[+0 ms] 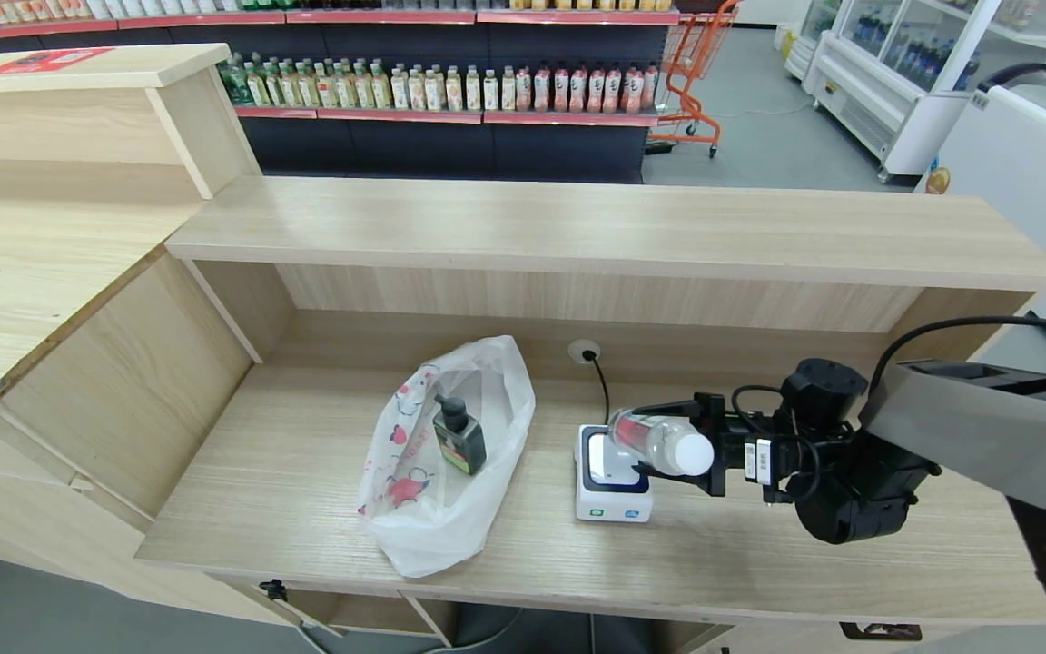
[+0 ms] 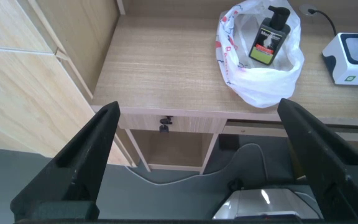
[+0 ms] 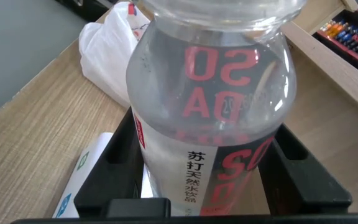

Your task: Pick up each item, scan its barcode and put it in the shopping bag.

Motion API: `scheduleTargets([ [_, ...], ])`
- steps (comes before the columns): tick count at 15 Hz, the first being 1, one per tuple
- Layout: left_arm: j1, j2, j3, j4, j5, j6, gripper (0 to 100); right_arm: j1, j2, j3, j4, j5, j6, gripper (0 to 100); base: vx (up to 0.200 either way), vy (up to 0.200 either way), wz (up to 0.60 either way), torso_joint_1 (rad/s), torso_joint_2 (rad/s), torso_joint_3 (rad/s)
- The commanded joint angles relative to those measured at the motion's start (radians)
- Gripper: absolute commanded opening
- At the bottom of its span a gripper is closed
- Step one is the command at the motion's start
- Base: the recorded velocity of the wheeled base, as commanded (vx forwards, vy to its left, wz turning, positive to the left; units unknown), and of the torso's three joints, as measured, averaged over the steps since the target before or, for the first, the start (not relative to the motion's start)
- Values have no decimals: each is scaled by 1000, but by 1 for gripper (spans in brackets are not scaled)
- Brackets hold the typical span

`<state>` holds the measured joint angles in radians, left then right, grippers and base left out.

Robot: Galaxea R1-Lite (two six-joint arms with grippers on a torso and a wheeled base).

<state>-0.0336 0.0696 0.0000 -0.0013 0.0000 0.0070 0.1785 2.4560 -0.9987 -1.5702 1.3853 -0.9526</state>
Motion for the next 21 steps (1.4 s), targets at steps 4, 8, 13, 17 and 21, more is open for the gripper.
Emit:
scheduleTargets([
  [4,0,-1,0,0,0,-1,100,16,40,-55,-1,3,0,0,0,0,0,0,0,0],
  [8,0,-1,0,0,0,1,100,13,49,-55,-1,8,-2,0,0,0,0,0,0,0],
  [13,0,-1,0,0,0,-1,100,12,40,-52,-1,9,-2,0,0,0,0,0,0,0],
  [17,0,-1,0,0,0,-1,100,12,26,-47,-1,9,-5,0,0,0,0,0,0,0],
  [21,0,-1,0,0,0,-1,100,-24,-140,23,-1,9,83,0,0,0,0,0,0,0],
])
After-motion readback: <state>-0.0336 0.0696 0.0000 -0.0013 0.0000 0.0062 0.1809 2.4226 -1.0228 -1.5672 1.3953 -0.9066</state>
